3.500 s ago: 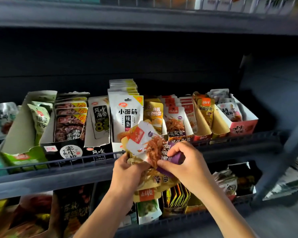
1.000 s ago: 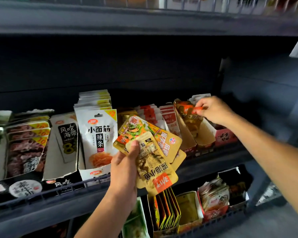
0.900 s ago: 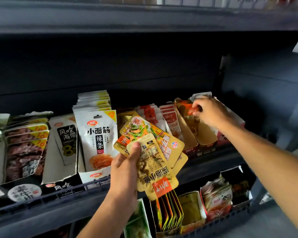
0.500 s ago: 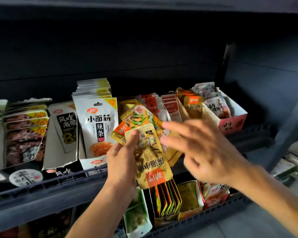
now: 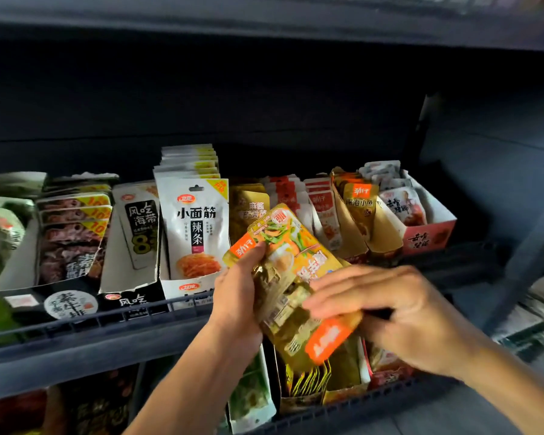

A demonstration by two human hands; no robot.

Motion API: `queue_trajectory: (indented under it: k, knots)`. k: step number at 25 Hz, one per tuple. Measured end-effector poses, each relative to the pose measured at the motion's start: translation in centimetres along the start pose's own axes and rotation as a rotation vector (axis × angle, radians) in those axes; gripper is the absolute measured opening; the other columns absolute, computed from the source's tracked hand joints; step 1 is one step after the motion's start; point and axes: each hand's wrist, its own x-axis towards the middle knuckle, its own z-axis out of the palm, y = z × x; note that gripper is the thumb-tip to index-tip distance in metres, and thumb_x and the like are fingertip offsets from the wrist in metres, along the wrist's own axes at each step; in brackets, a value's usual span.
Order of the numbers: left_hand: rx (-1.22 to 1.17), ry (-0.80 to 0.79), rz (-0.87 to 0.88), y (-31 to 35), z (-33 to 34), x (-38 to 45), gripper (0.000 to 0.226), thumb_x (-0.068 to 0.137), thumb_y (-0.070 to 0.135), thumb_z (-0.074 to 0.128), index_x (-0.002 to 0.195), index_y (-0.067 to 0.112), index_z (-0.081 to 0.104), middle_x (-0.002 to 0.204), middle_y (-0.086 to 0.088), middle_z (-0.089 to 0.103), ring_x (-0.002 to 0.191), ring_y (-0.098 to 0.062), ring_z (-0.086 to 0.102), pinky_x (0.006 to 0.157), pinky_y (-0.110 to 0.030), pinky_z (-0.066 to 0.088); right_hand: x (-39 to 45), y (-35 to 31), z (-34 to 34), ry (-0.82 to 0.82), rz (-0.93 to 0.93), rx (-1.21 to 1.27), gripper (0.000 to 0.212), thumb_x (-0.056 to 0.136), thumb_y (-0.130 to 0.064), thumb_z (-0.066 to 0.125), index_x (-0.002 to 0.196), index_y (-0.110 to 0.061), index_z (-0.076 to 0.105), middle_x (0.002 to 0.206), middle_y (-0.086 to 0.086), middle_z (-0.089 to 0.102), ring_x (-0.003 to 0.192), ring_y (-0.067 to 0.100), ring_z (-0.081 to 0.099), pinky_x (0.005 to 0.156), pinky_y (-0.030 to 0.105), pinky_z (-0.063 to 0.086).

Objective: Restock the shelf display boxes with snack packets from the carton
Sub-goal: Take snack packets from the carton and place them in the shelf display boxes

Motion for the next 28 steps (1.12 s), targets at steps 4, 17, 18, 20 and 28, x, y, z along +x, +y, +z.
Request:
queue_trajectory:
  k: [4, 17, 18, 20, 28]
  knots:
    - [0.003, 0.163, 0.163, 0.7, 0.1, 0.4, 0.024, 0.086, 0.023, 0.074, 0.108, 0.014, 0.069, 0.091, -0.013, 0.077, 0.078, -0.032, 0.075, 0.081, -0.057, 0.058, 1.5, 4.2, -6.1, 0.831, 0.416, 0.185, 0.007, 0.088, -0.025, 0.073, 0.09, -0.029, 0.078, 0.068, -0.009, 0.067, 0.062, 0.009, 0.057, 0.058, 0.022, 0.045]
    - [0.175, 0.114, 0.315, -0.4, 0.2, 0.6, 0.026, 0.088, 0.027, 0.072, 0.107, 0.011, 0.066, 0.089, -0.011, 0.077, 0.076, -0.031, 0.076, 0.065, -0.047, 0.061, 7.0, 16.9, -7.9, 0.451, 0.668, -1.024, 0.053, 0.082, -0.027, 0.078, 0.127, -0.021, 0.05, 0.131, 0.008, 0.054, 0.12, 0.03, 0.054, 0.095, 0.041, 0.045]
    - [0.167, 0.112, 0.308, -0.3, 0.1, 0.5, 0.027, 0.088, 0.026, 0.072, 0.109, 0.01, 0.065, 0.089, -0.011, 0.077, 0.076, -0.031, 0.075, 0.068, -0.049, 0.061, 7.1, 15.5, -7.0, 0.509, 0.587, -0.972, 0.055, 0.084, -0.021, 0.075, 0.132, -0.02, 0.048, 0.133, 0.008, 0.051, 0.122, 0.028, 0.053, 0.097, 0.038, 0.045]
    - [0.157, 0.118, 0.305, 0.1, -0.2, 0.6, 0.027, 0.088, 0.026, 0.072, 0.109, 0.009, 0.065, 0.088, -0.011, 0.078, 0.076, -0.031, 0.076, 0.069, -0.051, 0.061, 6.6, 11.9, -5.1, 0.469, 0.345, -0.692, 0.06, 0.086, -0.004, 0.066, 0.139, -0.022, 0.045, 0.14, -0.003, 0.048, 0.122, 0.008, 0.052, 0.099, 0.019, 0.043]
    - [0.137, 0.129, 0.285, 0.1, -0.4, 0.2, 0.027, 0.088, 0.026, 0.072, 0.104, 0.004, 0.067, 0.092, -0.018, 0.076, 0.083, -0.039, 0.074, 0.079, -0.064, 0.056, 2.5, 3.5, 0.2, -0.024, -0.007, -0.359, 0.032, 0.095, -0.04, 0.052, 0.123, -0.038, 0.067, 0.132, -0.021, 0.061, 0.123, 0.006, 0.053, 0.097, 0.032, 0.052]
